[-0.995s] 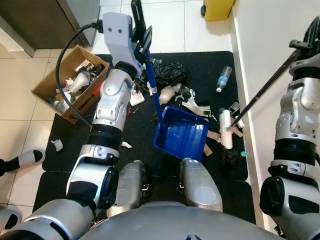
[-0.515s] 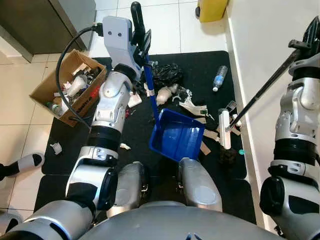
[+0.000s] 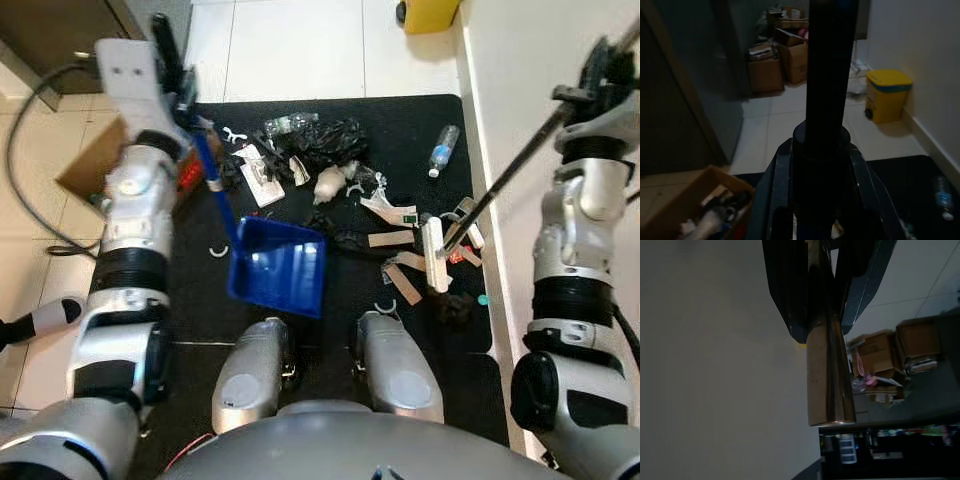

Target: Sweep floor

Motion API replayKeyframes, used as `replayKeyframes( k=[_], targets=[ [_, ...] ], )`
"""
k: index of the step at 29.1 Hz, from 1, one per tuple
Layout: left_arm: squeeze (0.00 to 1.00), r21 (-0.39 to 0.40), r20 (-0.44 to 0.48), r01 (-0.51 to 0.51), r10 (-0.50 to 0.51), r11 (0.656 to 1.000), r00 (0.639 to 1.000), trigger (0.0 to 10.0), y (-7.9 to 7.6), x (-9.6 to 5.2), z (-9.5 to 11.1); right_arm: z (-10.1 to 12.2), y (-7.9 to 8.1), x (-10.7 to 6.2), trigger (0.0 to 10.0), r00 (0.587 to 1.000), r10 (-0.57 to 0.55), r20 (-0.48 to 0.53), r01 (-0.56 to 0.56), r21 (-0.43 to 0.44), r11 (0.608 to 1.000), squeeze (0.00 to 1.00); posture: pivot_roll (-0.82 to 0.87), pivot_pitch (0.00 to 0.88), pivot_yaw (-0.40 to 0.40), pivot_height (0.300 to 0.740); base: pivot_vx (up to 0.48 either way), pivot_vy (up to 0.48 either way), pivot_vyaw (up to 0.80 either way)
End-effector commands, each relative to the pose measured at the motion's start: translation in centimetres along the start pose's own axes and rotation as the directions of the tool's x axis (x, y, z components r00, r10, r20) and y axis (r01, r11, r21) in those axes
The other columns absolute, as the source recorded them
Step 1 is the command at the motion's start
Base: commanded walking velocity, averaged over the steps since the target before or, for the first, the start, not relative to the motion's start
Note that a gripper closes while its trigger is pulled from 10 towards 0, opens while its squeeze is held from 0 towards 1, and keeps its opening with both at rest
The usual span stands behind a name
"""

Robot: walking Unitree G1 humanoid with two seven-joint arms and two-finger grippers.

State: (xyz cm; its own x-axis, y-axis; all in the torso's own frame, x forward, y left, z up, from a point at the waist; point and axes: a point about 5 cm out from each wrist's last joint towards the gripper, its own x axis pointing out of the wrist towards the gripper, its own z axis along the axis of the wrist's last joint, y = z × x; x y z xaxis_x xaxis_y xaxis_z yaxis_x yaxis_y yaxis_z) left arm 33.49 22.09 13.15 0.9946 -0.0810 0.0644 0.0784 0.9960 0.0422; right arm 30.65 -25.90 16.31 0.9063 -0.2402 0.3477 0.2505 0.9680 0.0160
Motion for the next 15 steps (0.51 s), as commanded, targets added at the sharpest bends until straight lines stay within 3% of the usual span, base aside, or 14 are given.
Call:
replayKeyframes(
  k=[1, 5, 9, 15],
  targets=[
    [0.00, 0.046, 0.050, -0.037, 0.035, 0.998, 0.998, 10.0, 2.1, -0.5, 1.0, 0.5, 0.3, 0.3, 10.0, 0.999, 0.003, 0.040, -0.004, 0.009, 1.000, 0.00, 0.02, 0.095, 0.058, 0.740, 0.000, 0.000, 0.00],
    [0.00, 0.075, 0.064, -0.051, 0.047, 0.996, 0.997, 10.0, 2.8, -0.4, 1.1, 0.5, 0.5, 0.4, 10.0, 0.999, 0.013, 0.049, -0.014, 0.025, 1.000, 0.00, 0.03, 0.109, 0.049, 0.740, 0.000, 0.000, 0.00],
    [0.00, 0.125, 0.084, -0.051, 0.041, 0.991, 0.996, 10.0, 2.4, 0.4, 1.0, 0.6, 1.4, 0.9, 10.0, 0.998, 0.039, 0.059, -0.041, 0.039, 0.998, 0.00, 0.02, 0.145, 0.042, 0.740, 0.000, 0.000, 0.00],
    [0.00, 0.155, 0.117, -0.055, 0.037, 0.986, 0.992, 10.0, 2.2, 1.3, 1.5, 0.9, 1.6, 1.7, 10.0, 0.997, 0.031, 0.068, -0.034, 0.043, 0.998, 0.00, 0.00, 0.189, 0.036, 0.740, 0.000, 0.000, 0.00]
  ],
)
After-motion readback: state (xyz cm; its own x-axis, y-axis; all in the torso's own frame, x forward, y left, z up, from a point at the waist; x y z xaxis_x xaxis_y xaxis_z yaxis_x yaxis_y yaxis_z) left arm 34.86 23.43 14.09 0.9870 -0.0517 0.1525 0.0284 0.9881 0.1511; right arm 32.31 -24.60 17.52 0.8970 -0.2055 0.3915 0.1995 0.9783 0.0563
